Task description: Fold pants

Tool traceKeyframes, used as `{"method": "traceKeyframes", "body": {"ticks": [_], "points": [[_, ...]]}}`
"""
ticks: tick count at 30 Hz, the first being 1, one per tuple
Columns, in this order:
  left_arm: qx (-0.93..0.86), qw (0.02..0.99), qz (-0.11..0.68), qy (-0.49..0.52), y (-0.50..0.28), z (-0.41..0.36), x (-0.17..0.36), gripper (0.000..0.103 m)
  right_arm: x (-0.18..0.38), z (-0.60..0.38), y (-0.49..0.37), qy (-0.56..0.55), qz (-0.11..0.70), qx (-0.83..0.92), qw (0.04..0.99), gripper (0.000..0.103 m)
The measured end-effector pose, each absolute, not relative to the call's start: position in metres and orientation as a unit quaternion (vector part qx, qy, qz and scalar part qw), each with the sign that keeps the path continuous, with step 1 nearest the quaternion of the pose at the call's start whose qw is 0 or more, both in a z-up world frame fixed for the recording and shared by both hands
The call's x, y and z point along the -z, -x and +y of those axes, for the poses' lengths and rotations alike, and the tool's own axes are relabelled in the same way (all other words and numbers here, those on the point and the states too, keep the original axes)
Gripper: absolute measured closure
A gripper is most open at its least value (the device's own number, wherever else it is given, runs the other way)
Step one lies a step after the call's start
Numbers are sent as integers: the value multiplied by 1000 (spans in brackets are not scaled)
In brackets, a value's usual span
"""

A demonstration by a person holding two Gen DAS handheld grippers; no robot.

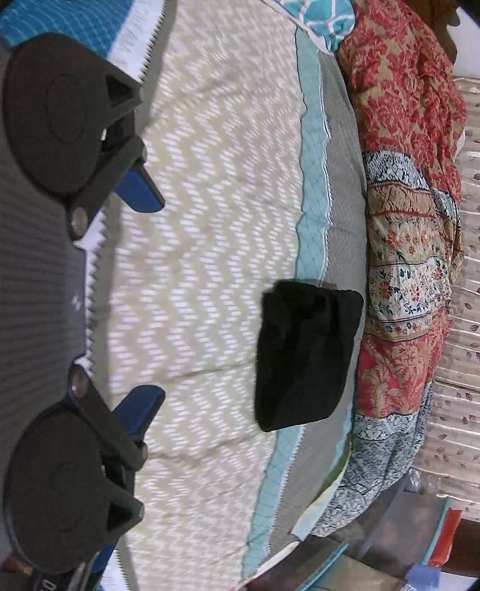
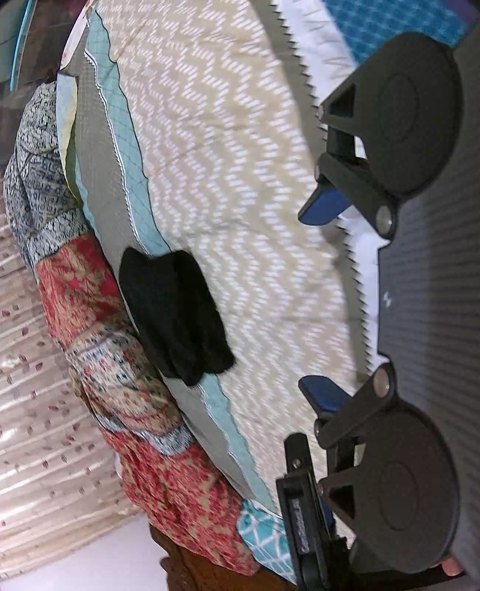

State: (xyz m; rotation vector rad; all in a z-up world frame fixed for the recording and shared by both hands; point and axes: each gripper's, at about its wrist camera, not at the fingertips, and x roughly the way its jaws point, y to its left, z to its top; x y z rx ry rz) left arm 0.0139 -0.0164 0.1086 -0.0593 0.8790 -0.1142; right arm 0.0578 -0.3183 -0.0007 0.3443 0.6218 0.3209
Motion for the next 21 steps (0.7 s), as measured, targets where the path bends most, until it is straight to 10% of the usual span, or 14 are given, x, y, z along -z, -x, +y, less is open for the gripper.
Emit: {"method": "traceKeyframes", "body": {"ticks": [21], "points": [[-14,905,424,-13,26,-11,-113,0,-4,-302,-7,-142,305,-176,925,8]]}}
